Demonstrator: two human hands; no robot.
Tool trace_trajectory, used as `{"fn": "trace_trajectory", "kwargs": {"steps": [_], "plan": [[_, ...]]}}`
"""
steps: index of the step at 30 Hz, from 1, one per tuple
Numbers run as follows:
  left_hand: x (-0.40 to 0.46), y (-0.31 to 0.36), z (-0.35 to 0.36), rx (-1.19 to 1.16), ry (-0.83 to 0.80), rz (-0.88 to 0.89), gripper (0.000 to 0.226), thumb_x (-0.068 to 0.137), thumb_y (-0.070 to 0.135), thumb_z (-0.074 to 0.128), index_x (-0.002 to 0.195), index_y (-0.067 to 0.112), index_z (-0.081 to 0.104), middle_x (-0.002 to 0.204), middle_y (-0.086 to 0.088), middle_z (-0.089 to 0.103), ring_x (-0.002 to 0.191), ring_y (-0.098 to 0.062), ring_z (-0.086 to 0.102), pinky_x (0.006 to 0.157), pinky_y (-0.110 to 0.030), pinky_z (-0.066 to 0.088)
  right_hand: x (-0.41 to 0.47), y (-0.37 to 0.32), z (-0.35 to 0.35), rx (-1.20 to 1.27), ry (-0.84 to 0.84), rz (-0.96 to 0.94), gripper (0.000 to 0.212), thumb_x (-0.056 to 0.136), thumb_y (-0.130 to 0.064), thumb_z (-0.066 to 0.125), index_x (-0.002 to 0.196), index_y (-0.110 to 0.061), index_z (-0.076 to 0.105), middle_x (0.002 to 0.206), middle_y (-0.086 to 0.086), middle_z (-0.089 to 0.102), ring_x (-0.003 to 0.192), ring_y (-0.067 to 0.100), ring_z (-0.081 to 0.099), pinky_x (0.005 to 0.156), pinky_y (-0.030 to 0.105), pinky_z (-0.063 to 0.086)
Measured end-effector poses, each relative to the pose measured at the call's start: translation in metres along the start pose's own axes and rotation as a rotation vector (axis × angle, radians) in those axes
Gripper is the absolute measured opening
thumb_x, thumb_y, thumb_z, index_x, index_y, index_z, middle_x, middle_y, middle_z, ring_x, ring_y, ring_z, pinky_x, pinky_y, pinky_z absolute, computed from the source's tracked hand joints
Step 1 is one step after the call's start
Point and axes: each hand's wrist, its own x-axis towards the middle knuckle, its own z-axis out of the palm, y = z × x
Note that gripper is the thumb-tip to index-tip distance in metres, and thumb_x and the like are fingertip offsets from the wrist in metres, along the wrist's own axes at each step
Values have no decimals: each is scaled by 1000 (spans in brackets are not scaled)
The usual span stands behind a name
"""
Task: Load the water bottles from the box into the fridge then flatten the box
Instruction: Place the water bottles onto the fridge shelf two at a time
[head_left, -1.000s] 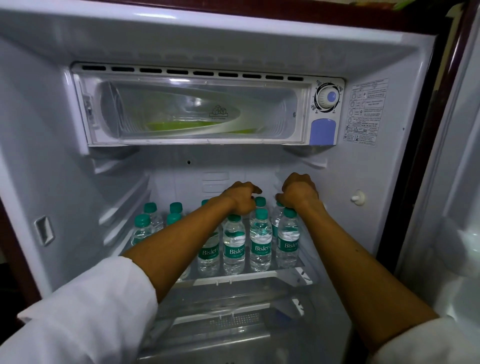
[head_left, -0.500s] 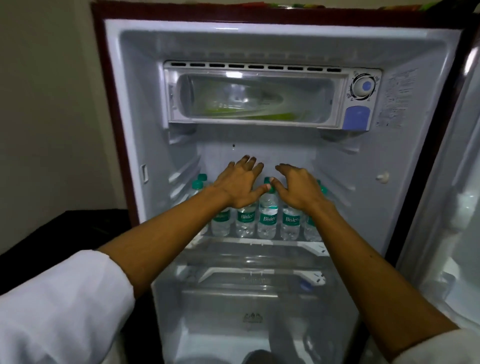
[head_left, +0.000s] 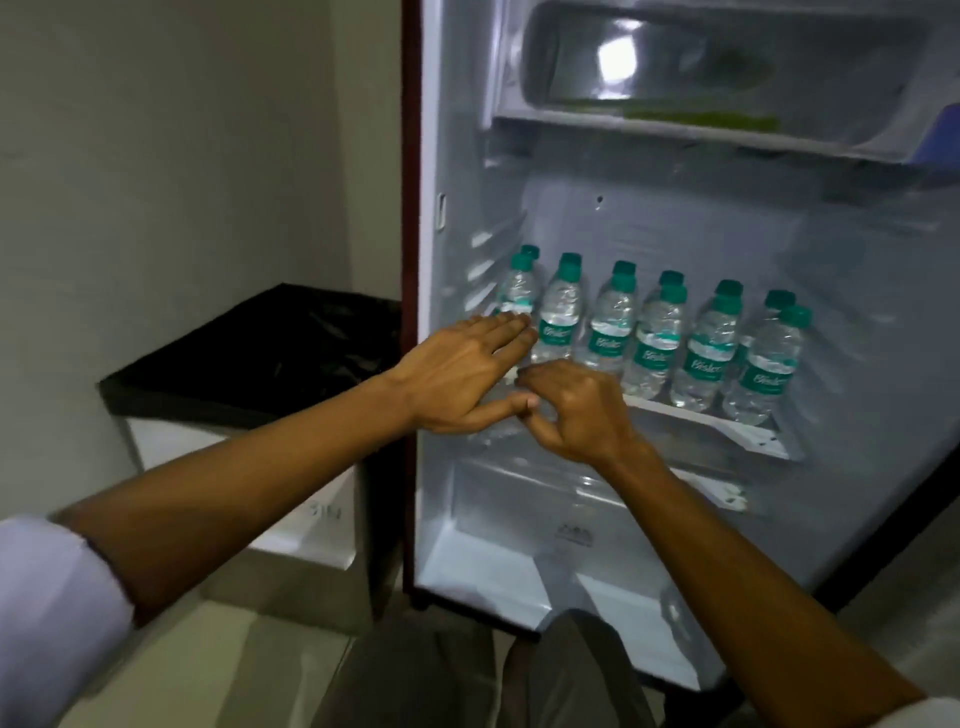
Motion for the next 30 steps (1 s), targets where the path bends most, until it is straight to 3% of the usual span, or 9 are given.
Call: {"fn": "trace_trajectory", "kwargs": {"steps": [4, 7, 16, 23, 30], "plan": [[-72, -9, 8, 52, 12, 41, 61, 95, 51, 43, 115, -3, 63, 118, -21, 64, 104, -35, 63, 80, -42, 55, -9, -41, 48, 171, -6, -183, 32, 94, -35, 58, 93, -9, 77, 94, 3, 76, 89, 22, 72, 70, 33, 57], [-126, -17, 7, 81, -102, -40, 65, 97, 53, 37, 114, -3, 63, 117, -22, 64, 101, -36, 64, 71, -43, 55, -8, -78, 81, 281, -11, -272, 29, 91, -34, 64, 94, -8, 77, 97, 4, 76, 93, 21, 72, 75, 33, 57], [-275, -14, -8, 159, -303, -366, 72, 95, 57, 35, 127, -3, 58, 131, -24, 58, 119, -38, 57, 96, -46, 48, -14, -189, 171, 563, -181, -529, 49, 89, -48, 64, 120, -11, 70, 130, 9, 64, 123, 21, 59, 101, 35, 49], [-390, 32, -35, 174, -486, -567, 70, 94, 56, 36, 132, -1, 54, 135, -23, 55, 122, -37, 54, 95, -45, 46, -35, -305, 220, 764, -366, -798, 50, 93, -48, 57, 125, -10, 66, 135, 13, 60, 126, 28, 55, 97, 42, 47], [-487, 106, -73, 206, -584, -930, 75, 94, 59, 30, 134, -2, 51, 136, -24, 53, 124, -37, 53, 97, -46, 46, -53, -427, 232, 931, -499, -1040, 54, 95, -50, 53, 127, -8, 64, 134, 14, 60, 123, 28, 55, 101, 37, 45]]}}
